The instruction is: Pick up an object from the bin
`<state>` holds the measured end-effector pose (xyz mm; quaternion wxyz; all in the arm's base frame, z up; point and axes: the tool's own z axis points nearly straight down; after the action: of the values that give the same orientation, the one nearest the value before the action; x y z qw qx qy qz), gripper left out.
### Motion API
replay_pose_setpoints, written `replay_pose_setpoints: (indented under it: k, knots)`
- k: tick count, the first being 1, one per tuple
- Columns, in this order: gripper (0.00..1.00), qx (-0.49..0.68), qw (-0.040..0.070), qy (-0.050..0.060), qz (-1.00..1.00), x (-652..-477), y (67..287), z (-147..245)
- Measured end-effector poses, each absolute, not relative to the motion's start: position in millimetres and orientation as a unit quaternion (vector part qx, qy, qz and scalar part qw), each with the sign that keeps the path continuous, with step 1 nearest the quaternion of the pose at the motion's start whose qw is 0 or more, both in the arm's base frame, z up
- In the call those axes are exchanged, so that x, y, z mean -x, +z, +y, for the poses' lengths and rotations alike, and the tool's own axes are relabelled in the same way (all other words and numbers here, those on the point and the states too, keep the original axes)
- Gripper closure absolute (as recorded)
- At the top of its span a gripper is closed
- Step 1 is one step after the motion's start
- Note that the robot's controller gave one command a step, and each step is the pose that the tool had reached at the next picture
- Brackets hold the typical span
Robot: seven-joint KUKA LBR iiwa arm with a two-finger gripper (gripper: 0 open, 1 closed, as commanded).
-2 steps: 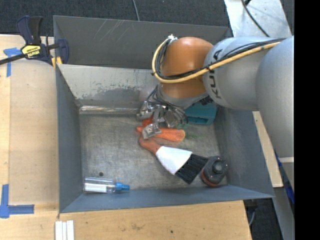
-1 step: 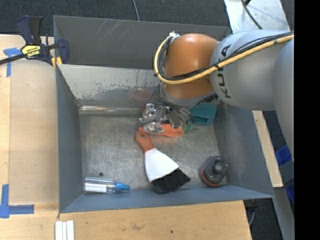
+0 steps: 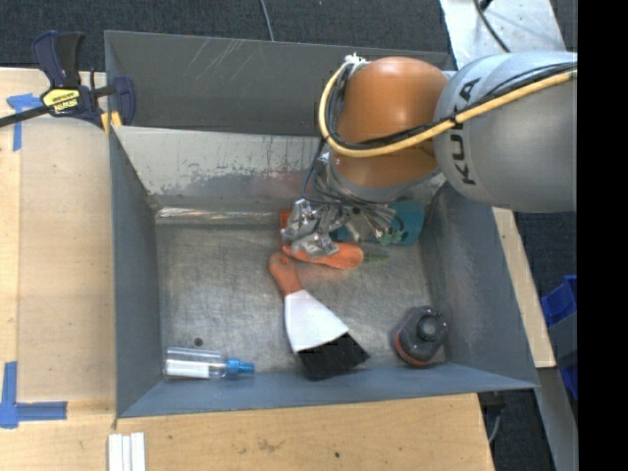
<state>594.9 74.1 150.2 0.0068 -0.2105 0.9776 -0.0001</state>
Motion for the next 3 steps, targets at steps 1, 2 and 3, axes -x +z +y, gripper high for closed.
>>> replay_pose_setpoints:
  k: [1,2,3]
  knots:
    - [0.00,0.156,0.003,0.001,0.988,-610.2,145,95]
    - [0.00,0.156,0.002,0.000,0.988,-609.9,144,94]
    - [0.00,0.105,0.003,0.001,0.994,-597.8,138,74]
